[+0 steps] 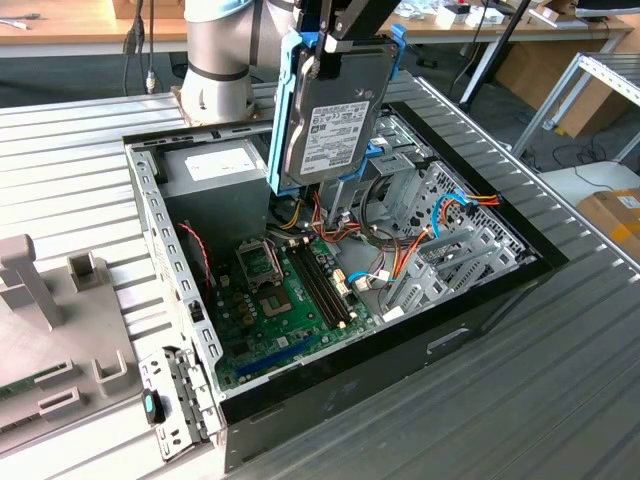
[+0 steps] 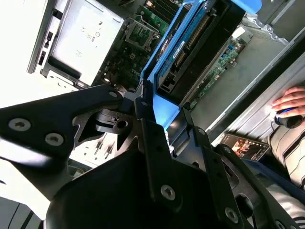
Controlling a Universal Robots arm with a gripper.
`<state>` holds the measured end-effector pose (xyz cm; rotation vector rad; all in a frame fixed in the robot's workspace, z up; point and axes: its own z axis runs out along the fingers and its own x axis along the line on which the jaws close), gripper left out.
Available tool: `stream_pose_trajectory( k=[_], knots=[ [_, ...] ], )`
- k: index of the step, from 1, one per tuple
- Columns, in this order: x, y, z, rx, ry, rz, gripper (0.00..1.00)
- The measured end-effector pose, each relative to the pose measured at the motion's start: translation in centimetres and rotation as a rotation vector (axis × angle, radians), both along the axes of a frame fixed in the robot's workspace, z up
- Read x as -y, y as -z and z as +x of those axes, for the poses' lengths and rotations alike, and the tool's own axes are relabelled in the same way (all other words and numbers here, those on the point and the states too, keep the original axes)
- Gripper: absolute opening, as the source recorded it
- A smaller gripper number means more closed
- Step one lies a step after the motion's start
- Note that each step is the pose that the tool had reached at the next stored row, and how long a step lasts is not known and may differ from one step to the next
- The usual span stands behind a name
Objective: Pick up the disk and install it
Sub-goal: 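Pick up the disk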
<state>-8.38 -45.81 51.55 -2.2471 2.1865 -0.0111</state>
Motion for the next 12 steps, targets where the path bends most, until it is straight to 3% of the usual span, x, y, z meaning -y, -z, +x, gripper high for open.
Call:
stream_pose_trajectory(
  k=[9, 12],
  knots=[
    [0.02, 0.01, 0.00, 0.0000, 0.000, 0.0001, 0.36],
    [0.36, 0.00, 0.00, 0.0000, 0.000, 0.0000, 0.36]
  ],
)
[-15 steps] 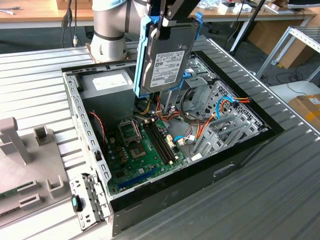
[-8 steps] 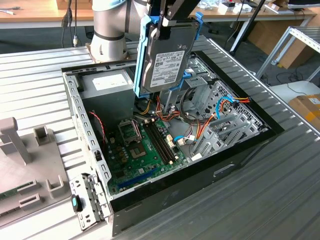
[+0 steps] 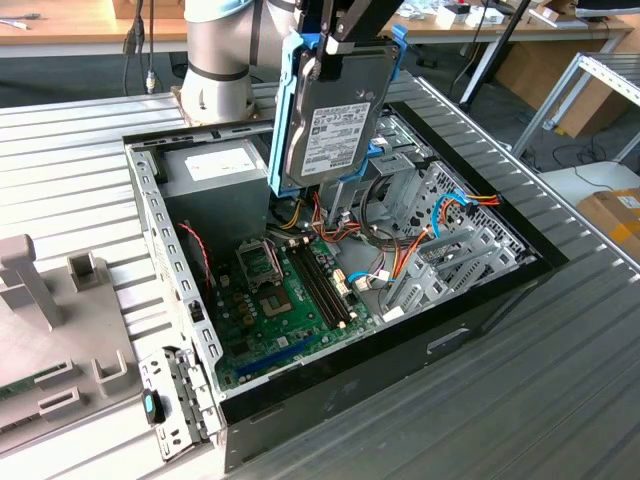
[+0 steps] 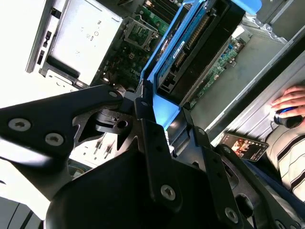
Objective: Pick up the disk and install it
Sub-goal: 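Pick up the disk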
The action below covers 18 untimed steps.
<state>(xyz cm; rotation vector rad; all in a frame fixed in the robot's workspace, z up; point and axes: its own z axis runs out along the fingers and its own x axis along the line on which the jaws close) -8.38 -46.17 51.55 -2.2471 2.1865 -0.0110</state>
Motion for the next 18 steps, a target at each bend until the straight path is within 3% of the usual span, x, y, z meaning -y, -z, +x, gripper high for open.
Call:
stream_pose_trajectory(
  k=[9, 13, 15, 18],
  knots=[
    [1.17, 0.00, 0.00, 0.0000, 0.000, 0.0000, 0.36],
    [2.07, 0.00, 0.00, 0.0000, 0.000, 0.0000, 0.36],
    [2.99, 0.00, 0.01, 0.0000, 0.000, 0.0000, 0.36],
    [3.02, 0.00, 0.03, 0.0000, 0.000, 0.0000, 0.36]
  ],
)
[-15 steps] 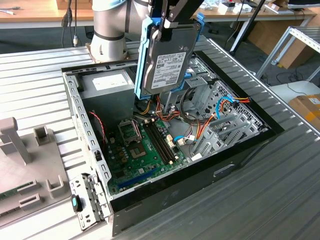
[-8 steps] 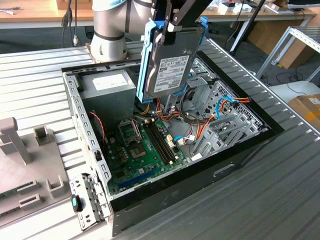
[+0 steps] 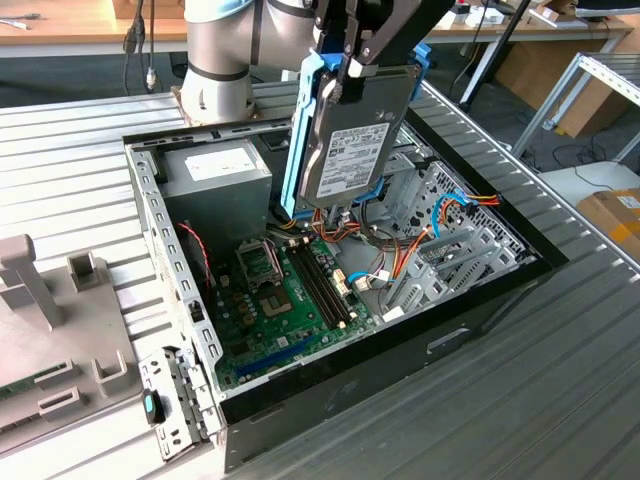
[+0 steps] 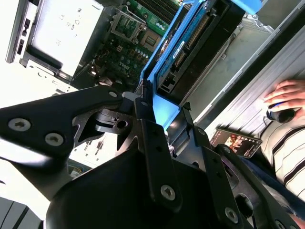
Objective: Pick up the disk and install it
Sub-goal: 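Pick up the disk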
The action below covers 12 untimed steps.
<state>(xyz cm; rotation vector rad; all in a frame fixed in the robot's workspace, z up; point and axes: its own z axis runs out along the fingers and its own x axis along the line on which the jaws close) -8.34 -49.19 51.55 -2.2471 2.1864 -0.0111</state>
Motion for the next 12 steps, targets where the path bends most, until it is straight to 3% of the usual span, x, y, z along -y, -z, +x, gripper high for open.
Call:
stream_pose_trajectory(
  k=[9, 10, 12],
  knots=[
    [0.03, 0.00, 0.41, 0.0000, 0.000, 0.0001, 0.36],
    [0.10, -0.01, 0.43, -0.0001, 0.000, -0.0001, 0.36],
    [0.78, 0.00, 0.53, 0.0000, 0.000, 0.0001, 0.36]
  ],
)
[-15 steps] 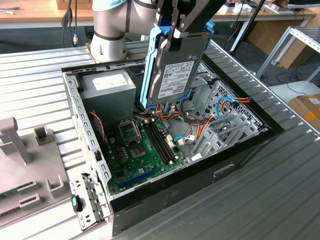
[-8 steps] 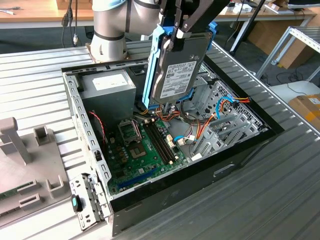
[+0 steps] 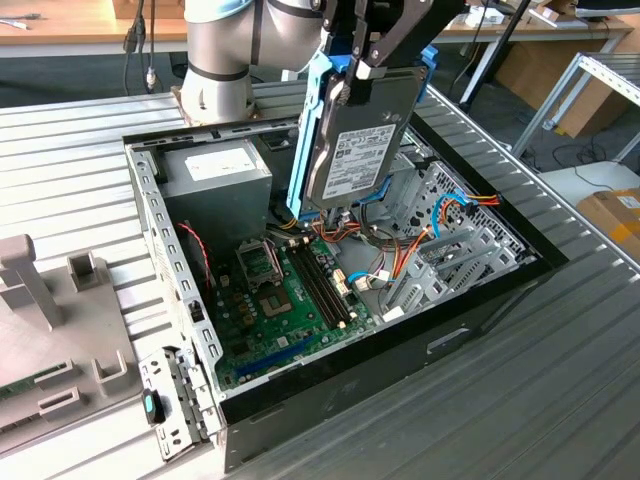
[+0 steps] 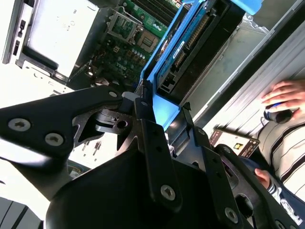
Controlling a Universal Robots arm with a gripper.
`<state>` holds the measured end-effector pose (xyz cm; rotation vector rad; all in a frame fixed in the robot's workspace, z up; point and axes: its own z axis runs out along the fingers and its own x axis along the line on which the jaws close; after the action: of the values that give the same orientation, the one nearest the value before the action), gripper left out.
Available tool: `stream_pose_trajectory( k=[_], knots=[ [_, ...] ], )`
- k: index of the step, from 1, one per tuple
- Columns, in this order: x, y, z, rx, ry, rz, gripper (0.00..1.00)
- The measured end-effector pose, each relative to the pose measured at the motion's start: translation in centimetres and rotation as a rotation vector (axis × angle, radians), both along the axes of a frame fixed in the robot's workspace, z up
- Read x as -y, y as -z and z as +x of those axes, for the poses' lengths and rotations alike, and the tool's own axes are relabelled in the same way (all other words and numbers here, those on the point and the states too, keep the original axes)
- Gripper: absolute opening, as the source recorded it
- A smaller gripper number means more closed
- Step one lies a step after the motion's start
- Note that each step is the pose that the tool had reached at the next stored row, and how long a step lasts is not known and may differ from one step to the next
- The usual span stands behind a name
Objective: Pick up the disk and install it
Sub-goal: 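Pick up the disk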
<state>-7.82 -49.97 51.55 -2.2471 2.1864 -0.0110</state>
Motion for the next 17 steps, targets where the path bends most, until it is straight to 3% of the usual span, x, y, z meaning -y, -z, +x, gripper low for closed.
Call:
stream_pose_trajectory(
  k=[1, 3, 8, 11, 17],
  knots=[
    [0.45, 0.00, 0.06, 0.0000, 0.000, 0.0000, 0.36],
    [0.90, 0.00, 0.12, -0.0001, 0.000, -0.0001, 0.36],
    [3.16, 0.00, 0.24, 0.0000, 0.000, -0.0001, 0.36],
    [3.20, 0.00, 0.35, 0.0000, 0.000, 0.0000, 0.36],
    [3.20, 0.00, 2.59, -0.0023, 0.000, 0.0000, 0.36]
  ],
)
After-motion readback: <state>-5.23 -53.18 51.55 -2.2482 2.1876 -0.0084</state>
